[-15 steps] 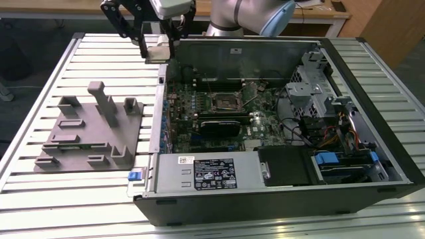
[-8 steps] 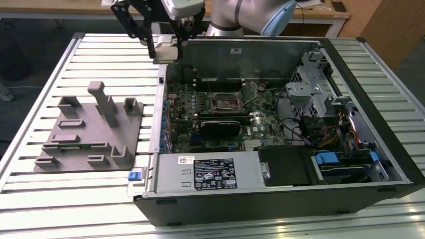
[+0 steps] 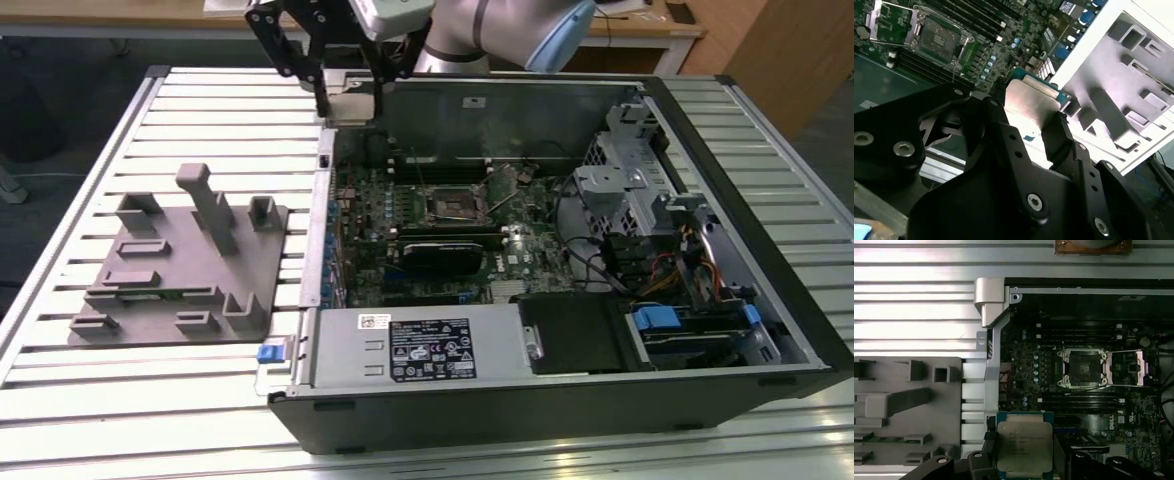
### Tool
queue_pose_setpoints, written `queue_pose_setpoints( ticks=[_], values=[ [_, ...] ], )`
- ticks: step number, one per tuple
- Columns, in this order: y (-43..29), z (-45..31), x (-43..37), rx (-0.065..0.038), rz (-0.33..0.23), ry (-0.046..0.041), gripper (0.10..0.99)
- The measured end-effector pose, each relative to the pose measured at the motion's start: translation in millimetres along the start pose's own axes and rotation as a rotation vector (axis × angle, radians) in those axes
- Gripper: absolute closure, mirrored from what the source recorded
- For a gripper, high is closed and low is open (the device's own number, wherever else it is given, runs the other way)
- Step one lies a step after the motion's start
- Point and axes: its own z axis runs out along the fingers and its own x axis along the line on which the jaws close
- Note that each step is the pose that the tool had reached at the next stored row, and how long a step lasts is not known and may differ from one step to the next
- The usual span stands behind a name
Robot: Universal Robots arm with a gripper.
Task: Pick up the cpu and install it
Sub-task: 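Pick up the cpu and move it towards the insertion slot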
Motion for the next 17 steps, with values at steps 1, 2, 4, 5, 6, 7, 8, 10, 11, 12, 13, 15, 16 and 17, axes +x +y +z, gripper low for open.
queue_pose_setpoints(
  ticks=[1, 2, 4, 5, 6, 7, 8, 10, 11, 12, 13, 15, 16, 17],
  values=[
    [0.9, 0.2, -3.1, 0.000, 0.000, 0.0000, 0.549],
    [1.5, 0.4, -6.0, 0.000, 0.000, 0.0001, 0.549],
    [2.9, 0.8, -13.2, 0.000, 0.000, 0.0001, 0.549],
    [3.7, 1.1, -16.7, 0.000, 0.000, 0.0001, 0.549],
    [4.9, 1.5, -19.7, 0.000, 0.000, 0.0001, 0.549],
    [6.0, 1.9, -21.7, 0.000, 0.000, 0.0001, 0.549],
    [7.0, 2.2, -23.7, 0.000, 0.000, 0.0001, 0.549],
    [9.5, 2.9, -29.1, 0.000, 0.000, 0.0000, 0.549],
    [10.5, 3.2, -32.0, 0.000, 0.000, 0.0000, 0.549],
    [11.3, 3.4, -34.8, 0.000, 0.000, 0.0000, 0.549],
    [12.1, 3.6, -37.7, 0.000, 0.000, 0.0000, 0.549],
    [13.4, 4.0, -43.8, 0.000, 0.000, 0.0001, 0.549],
    [14.1, 4.2, -47.1, 0.000, 0.000, 0.0000, 0.549],
    [14.7, 4.5, -50.4, 0.000, 0.000, 0.0000, 0.549]
  ],
)
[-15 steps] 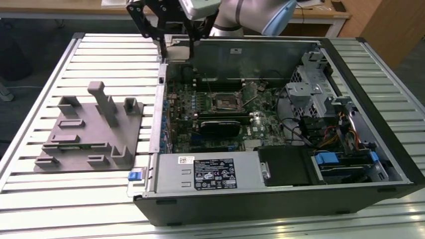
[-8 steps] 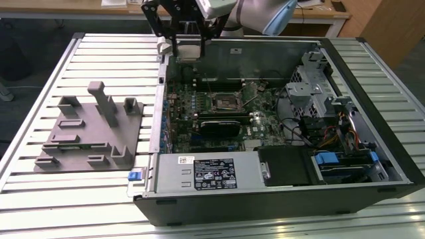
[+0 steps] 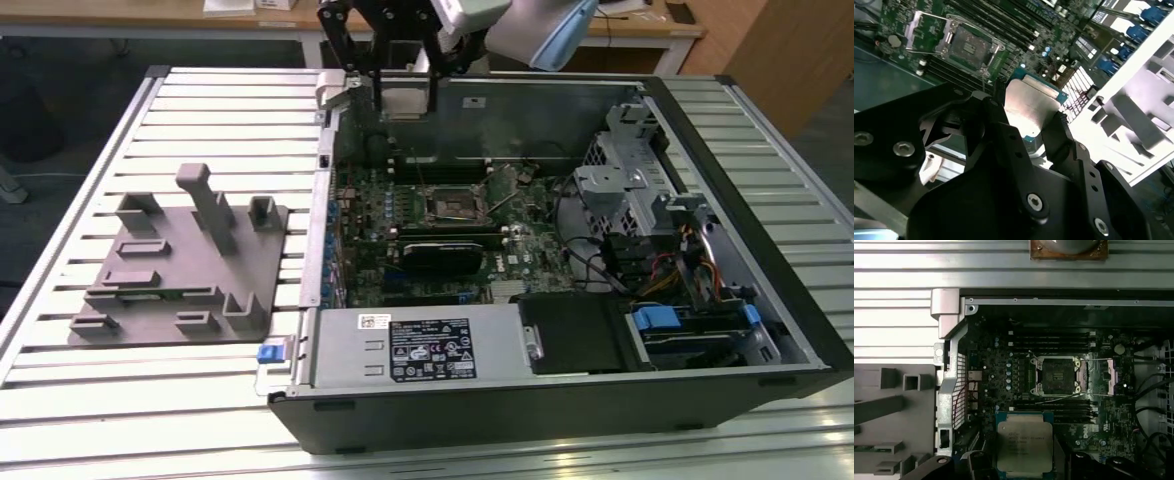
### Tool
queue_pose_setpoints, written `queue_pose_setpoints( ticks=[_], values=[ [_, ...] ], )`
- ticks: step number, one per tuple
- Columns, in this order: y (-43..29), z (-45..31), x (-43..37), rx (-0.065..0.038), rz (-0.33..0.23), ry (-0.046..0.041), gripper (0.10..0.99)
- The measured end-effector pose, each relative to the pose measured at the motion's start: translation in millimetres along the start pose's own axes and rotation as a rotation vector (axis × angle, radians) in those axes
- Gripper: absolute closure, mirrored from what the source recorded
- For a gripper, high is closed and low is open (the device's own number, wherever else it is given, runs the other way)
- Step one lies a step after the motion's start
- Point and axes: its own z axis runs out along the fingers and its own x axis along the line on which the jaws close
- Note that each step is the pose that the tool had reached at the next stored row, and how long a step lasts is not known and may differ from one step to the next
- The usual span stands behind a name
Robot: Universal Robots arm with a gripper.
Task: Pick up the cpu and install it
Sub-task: 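Pick up the cpu and move it towards the insertion slot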
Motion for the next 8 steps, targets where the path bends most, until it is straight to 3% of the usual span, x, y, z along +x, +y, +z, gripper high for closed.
queue_pose_setpoints(
  ticks=[8],
  values=[
    [4.4, 1.6, -26.9, 0.000, 0.000, 0.0000, 0.549]
  ],
)
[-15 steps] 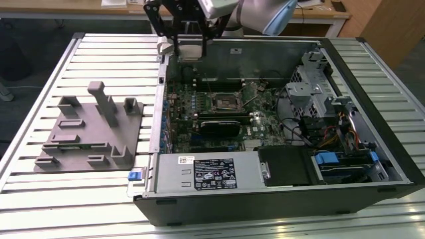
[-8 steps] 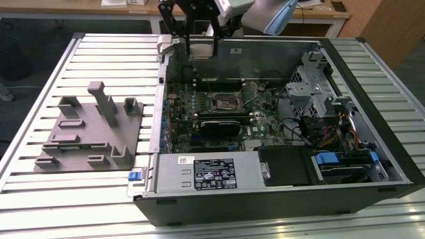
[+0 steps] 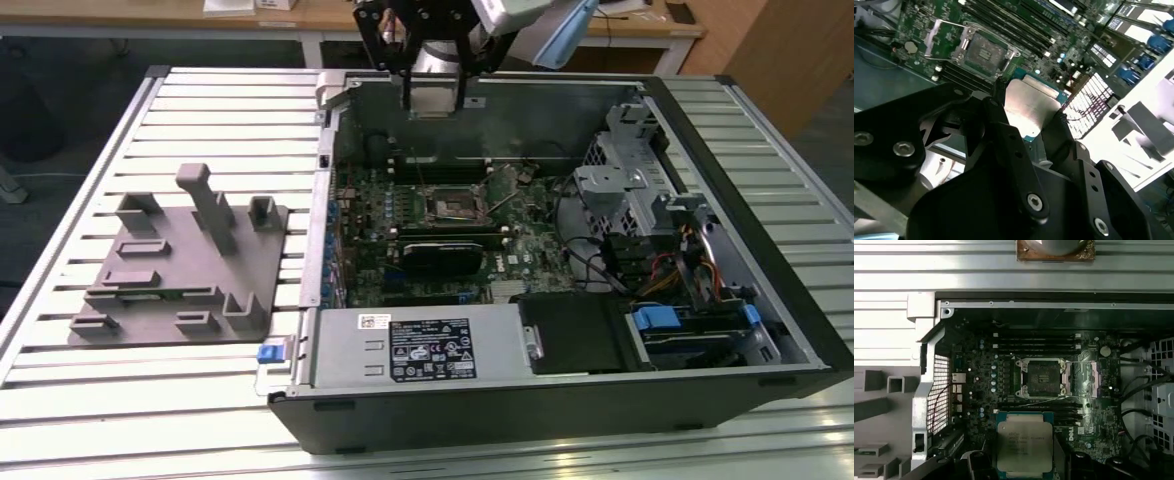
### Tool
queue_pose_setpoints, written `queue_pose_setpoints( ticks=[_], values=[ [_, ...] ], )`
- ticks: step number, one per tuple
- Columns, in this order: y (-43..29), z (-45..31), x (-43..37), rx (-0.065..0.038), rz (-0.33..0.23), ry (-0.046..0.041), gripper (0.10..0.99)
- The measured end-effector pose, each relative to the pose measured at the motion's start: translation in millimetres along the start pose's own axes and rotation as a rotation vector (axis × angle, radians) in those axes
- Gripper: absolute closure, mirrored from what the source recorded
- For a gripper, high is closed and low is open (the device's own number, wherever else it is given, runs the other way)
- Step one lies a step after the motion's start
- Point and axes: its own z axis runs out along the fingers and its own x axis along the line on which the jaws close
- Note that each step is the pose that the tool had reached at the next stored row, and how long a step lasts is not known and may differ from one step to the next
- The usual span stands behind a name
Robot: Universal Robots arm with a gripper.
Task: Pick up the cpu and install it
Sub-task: 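Pick up the cpu and move it towards the insertion slot, then place the cpu into insertion slot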
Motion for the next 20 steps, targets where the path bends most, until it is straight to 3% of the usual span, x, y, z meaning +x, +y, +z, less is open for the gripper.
queue_pose_setpoints(
  ticks=[12, 17, 20],
  values=[
    [7.7, 3.3, -39.9, 0.000, 0.000, -0.0002, 0.549],
    [10.3, 4.4, -51.7, 0.000, 0.000, -0.0020, 0.549],
    [10.4, 4.9, -53.6, 0.000, 0.000, -0.0022, 0.549]
  ],
)
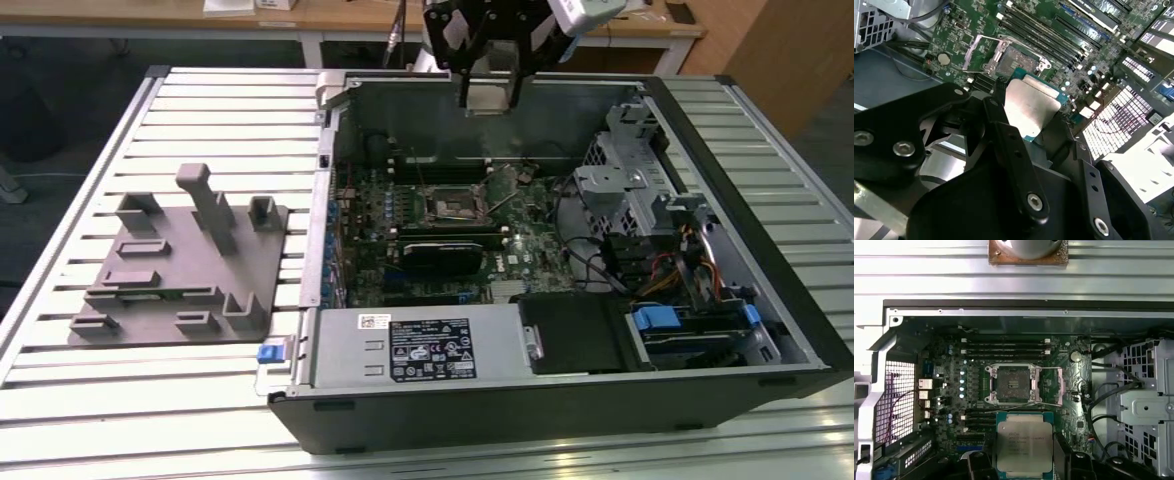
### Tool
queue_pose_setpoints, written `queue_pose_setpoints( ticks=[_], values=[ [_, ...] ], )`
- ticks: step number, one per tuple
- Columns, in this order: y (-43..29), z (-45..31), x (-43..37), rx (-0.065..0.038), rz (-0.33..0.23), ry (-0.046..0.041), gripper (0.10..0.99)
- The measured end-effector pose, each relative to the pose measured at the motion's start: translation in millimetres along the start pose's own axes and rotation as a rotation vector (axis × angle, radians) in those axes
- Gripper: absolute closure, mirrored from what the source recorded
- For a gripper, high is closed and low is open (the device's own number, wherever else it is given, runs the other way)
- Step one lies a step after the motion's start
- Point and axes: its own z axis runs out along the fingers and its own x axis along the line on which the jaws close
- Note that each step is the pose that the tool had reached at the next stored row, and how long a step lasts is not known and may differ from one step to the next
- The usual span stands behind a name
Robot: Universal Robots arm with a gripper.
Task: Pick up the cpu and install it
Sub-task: 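Place the cpu into insertion slot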
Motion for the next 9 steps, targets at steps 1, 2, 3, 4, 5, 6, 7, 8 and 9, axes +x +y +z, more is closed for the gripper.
queue_pose_setpoints(
  ticks=[1, 2, 3, 4, 5, 6, 7, 8, 9],
  values=[
    [0.0, 0.1, 0.0, 0.000, 0.000, 0.0000, 0.549],
    [0.0, 0.2, -0.2, 0.000, 0.000, 0.0000, 0.549],
    [0.1, 0.2, -0.3, 0.000, 0.000, 0.0000, 0.549],
    [0.1, 0.2, -0.4, 0.000, 0.001, 0.0000, 0.549],
    [0.0, 0.3, -0.4, 0.000, 0.006, -0.0005, 0.549],
    [0.0, 0.3, -0.4, 0.000, 0.017, -0.0013, 0.549],
    [0.0, 0.4, -0.4, 0.000, 0.033, -0.0023, 0.549],
    [0.1, 0.5, -0.4, 0.000, 0.050, -0.0036, 0.549],
    [0.0, 0.5, -0.4, 0.000, 0.068, -0.0049, 0.549]
  ],
)
